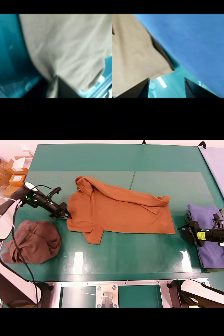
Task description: Fold the shirts.
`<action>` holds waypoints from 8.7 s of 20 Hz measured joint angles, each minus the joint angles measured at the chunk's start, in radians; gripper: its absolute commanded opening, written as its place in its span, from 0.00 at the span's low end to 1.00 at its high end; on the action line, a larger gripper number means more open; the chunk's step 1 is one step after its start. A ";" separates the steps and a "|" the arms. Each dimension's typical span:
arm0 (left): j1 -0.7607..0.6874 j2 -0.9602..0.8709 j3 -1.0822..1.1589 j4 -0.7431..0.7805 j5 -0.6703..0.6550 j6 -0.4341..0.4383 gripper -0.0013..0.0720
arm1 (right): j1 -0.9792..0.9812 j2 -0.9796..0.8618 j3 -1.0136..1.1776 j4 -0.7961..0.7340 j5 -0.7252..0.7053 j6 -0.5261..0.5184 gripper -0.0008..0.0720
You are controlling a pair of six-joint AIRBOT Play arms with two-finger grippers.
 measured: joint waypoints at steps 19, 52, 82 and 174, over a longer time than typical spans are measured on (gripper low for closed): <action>-0.012 0.248 0.316 -0.150 -0.053 0.027 0.04 | 0.177 -0.003 0.314 0.273 0.002 -0.078 0.03; -0.023 0.236 0.113 -0.197 0.472 0.118 0.05 | 0.401 -0.294 0.531 0.378 -0.375 -0.122 0.03; -0.005 0.067 0.082 0.061 0.175 -0.023 0.11 | 0.383 -0.404 0.499 0.105 -0.122 -0.008 0.33; -0.049 0.123 0.227 -0.161 0.113 -0.190 0.05 | 0.368 -0.729 0.956 -0.102 0.271 0.050 0.17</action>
